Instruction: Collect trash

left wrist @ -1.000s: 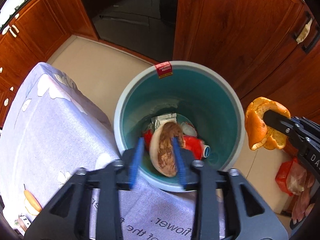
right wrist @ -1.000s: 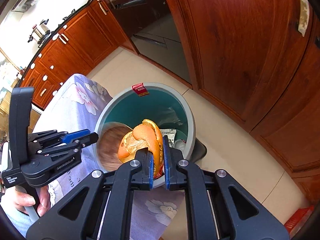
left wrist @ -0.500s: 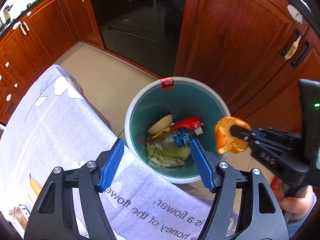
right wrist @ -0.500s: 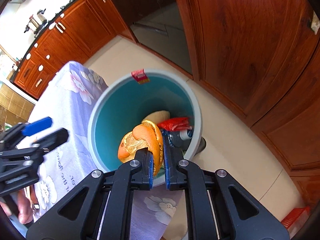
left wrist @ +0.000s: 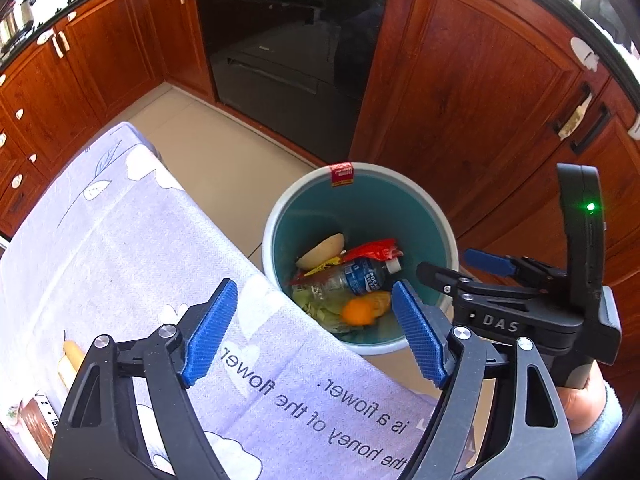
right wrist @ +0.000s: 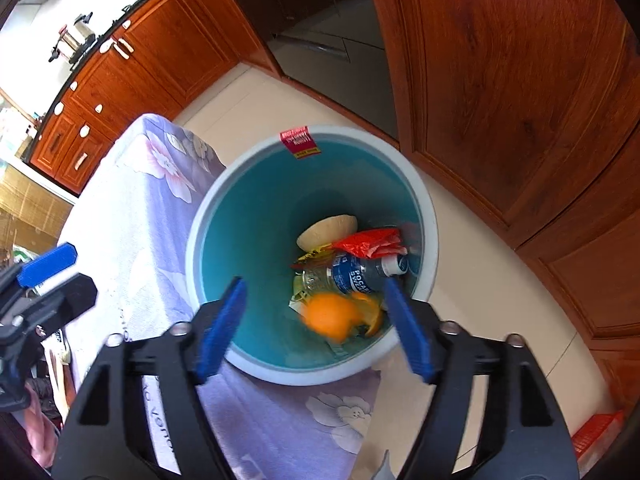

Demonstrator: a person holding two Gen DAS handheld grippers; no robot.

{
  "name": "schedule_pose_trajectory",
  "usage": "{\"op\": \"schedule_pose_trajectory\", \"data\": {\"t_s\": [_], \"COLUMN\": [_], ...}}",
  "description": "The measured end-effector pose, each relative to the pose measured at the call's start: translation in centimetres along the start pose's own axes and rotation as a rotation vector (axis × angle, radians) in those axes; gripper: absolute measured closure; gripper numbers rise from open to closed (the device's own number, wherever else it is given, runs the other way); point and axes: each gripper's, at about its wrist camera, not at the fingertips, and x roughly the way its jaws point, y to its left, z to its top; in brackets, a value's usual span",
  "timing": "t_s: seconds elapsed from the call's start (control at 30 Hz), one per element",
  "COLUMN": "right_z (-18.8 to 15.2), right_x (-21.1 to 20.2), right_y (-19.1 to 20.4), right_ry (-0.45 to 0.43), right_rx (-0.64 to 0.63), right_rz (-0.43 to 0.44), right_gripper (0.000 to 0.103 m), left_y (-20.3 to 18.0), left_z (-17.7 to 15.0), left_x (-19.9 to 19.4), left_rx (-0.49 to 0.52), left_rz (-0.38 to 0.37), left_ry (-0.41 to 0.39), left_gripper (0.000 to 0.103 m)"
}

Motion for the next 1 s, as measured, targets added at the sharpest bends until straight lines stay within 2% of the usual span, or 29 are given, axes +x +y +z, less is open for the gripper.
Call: {"op": "schedule_pose_trajectory", "data": {"t_s": [0.07, 0.13, 0.2, 0.27, 0.57, 1.0], "right_z": [0.0, 0.0, -0.2, -0.4, -1.5, -2.9], "right_x": [-0.3, -0.4, -0.9, -1.4, -4.0, -6.9], "right_y": [0.1, 0.2, 0.4, 0.8, 3.3, 5.5], "right_ry": [0.006, 0.027, 0.025, 0.020, -0.015, -0.048], "right_rx": [0.011, 0.030, 0.037, 0.026, -0.040, -0.069], "right_rz": [0.000, 0.004, -0.001, -0.010, -0.040, -0.053], "right_gripper": [0.025, 0.013, 0.013, 0.013, 0.011, 0.011], "left_y": [0.3, 0.5, 0.7, 0.8, 1.4, 2.2], "left_z": [-0.2, -0.5, -0.8, -1.1, -2.6, -4.9], "left_x": [-0.2, -0.5, -0.8, -1.3, -4.0, -7.8], "left_rx": [-0.009, -0.017, -0.025, -0.028, -0.045, -0.065], "left_rz": [-0.001, -0.004, -0.006, -0.006, -0.013, -0.027], "left_ry": [0.001, -0.002, -0.006, -0.011, -0.056, -0.103], "left_gripper": [0.019, 0.015, 0.009, 0.007, 0.005, 0.004]}}
